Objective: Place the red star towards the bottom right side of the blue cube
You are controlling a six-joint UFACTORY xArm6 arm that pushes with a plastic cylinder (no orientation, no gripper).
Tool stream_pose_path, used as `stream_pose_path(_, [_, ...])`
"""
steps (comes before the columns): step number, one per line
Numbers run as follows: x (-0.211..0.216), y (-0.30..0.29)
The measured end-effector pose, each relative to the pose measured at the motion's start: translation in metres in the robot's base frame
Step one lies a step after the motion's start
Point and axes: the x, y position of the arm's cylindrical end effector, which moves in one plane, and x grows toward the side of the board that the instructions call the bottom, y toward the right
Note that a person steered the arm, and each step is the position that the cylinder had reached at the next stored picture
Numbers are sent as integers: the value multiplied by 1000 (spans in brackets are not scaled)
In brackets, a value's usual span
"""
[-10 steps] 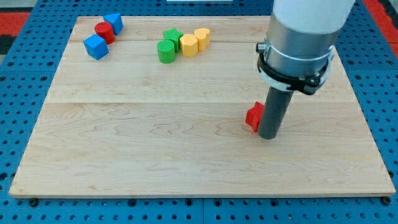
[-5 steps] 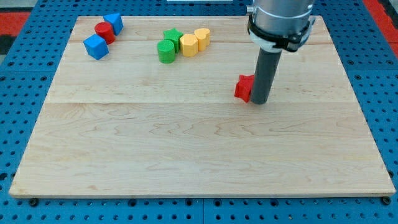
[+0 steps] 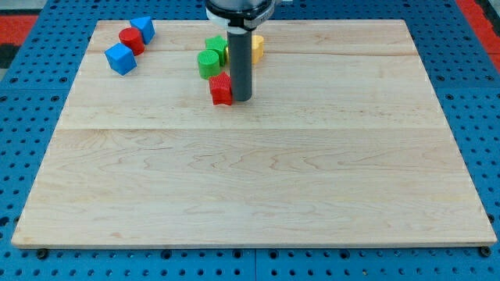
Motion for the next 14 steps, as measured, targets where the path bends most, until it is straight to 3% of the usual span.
stream_pose_path(3, [-33,2])
stream_pose_path(6, [-30,2])
stream_pose_path(8, [8,-100])
stream_pose_path(10, [48,-136])
stream_pose_path(13, [72,-238])
stream_pose_path(14, [58,-236])
